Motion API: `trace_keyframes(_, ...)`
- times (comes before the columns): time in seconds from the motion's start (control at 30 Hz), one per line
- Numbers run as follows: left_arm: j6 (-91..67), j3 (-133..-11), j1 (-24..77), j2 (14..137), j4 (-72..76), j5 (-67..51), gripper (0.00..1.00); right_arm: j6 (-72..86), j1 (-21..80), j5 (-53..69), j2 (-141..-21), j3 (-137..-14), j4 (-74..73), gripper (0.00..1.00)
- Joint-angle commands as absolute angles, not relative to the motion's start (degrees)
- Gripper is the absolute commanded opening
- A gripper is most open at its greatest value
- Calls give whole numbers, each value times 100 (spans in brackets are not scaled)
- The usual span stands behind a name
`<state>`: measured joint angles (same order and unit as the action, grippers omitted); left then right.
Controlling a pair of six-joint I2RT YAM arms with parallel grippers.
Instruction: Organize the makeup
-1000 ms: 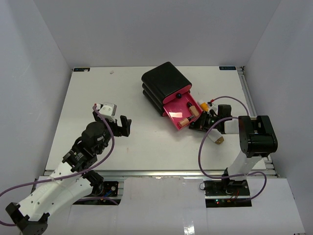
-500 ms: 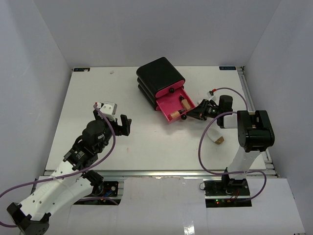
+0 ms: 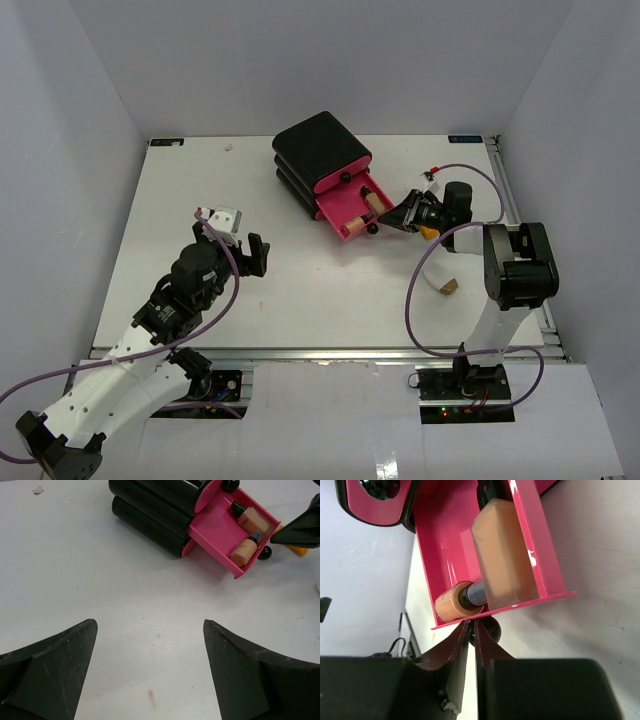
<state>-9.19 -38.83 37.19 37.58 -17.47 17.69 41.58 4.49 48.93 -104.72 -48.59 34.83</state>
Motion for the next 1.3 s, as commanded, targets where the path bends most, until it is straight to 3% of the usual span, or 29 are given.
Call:
trace_keyframes(0.0,-879,-3832,3683,3805,-1600,1653,98,2883,361,4242,-9637,-4801,2966,15)
trace_keyframes(0.17,-879,-3841,3674,3841,-1608,1619,98,2321,222,3708,-9129,-4500,2348,15)
trace_keyframes(0.3,-886,-3841,3663,3843,-1608,1628,98,2364,220,3667,-9382,-4141,2189,16)
trace_keyframes(0.47,-881,-3834,3646,3890,-1608,1666,98,3205,214,4358,-10459,-4136,2790,20)
trace_keyframes(0.97,-870,-3850,3419,4061,-1582,1555,98,5277,440,4842,-12263,-4597,5218,25)
trace_keyframes(1.27,-853,-3862,3254,4157,-1551,1352,98,5760,622,4447,-12429,-4908,5692,27)
